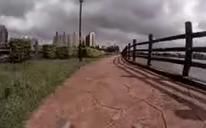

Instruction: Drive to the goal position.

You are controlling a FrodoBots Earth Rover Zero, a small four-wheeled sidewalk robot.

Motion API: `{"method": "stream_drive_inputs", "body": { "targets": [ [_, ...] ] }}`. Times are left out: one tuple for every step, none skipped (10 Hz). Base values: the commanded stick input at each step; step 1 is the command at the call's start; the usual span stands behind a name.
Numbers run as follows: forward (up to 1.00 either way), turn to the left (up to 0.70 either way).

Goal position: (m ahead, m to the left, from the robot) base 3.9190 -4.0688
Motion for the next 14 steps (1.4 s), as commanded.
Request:
{"method": "stream_drive_inputs", "body": {
  "targets": [
    [0.50,0.00],
    [0.50,0.00],
    [0.50,0.00],
    [0.50,0.00],
    [0.50,0.00],
    [0.50,0.00],
    [0.50,0.00],
    [0.50,0.00],
    [0.50,0.00],
    [0.44,0.00],
    [0.09,0.00],
    [0.48,0.00],
    [0.49,0.00],
    [0.50,0.00]
  ]
}}
